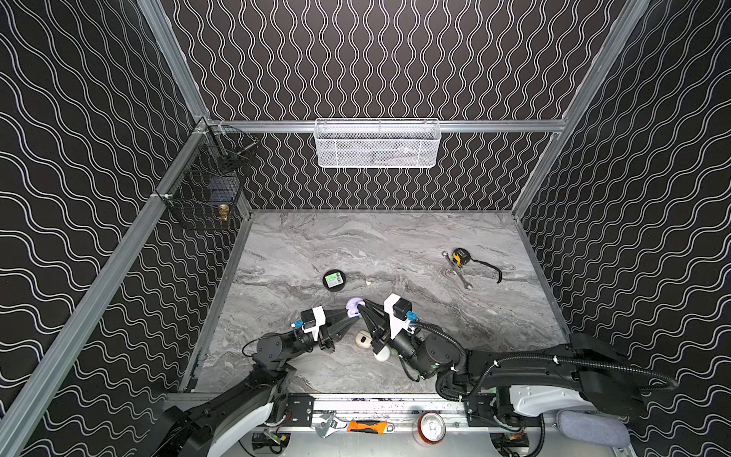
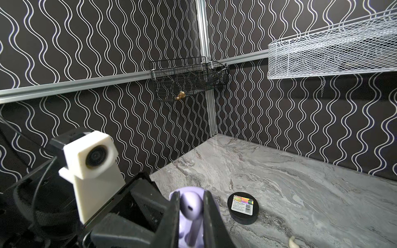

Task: Insert wireless bluetooth earbuds into charging case
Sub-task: Insert the wireless bluetooth earbud into the charging case.

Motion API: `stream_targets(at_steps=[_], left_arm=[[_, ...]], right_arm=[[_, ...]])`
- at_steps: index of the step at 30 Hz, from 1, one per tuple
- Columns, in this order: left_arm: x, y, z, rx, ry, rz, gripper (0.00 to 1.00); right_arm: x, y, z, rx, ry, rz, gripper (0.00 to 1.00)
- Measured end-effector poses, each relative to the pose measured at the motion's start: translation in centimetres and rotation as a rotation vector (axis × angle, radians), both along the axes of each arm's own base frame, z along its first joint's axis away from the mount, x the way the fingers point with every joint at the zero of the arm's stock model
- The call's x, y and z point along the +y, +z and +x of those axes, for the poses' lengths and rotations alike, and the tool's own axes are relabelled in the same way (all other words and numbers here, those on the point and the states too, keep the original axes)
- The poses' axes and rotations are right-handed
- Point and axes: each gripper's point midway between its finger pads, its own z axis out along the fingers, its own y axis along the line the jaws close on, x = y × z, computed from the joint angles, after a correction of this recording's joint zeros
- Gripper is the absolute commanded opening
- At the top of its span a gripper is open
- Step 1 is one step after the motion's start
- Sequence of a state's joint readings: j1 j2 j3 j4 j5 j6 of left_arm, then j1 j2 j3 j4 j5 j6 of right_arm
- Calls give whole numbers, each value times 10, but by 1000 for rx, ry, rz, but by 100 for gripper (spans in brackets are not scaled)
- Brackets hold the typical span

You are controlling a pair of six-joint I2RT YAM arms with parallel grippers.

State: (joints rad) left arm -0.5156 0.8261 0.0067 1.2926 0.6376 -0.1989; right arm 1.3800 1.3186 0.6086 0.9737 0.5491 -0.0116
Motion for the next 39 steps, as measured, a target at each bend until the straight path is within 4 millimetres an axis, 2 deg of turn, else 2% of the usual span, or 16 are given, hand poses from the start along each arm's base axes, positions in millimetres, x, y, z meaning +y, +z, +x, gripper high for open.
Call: stream_targets(at_steps=[24, 39], left_arm=[[0, -1, 0, 4, 0, 2, 0], [0, 1, -1, -3, -1, -1, 0]], right_arm=[[6, -8, 0, 1, 5, -8, 14], [7, -4, 0, -2, 9, 5, 12]])
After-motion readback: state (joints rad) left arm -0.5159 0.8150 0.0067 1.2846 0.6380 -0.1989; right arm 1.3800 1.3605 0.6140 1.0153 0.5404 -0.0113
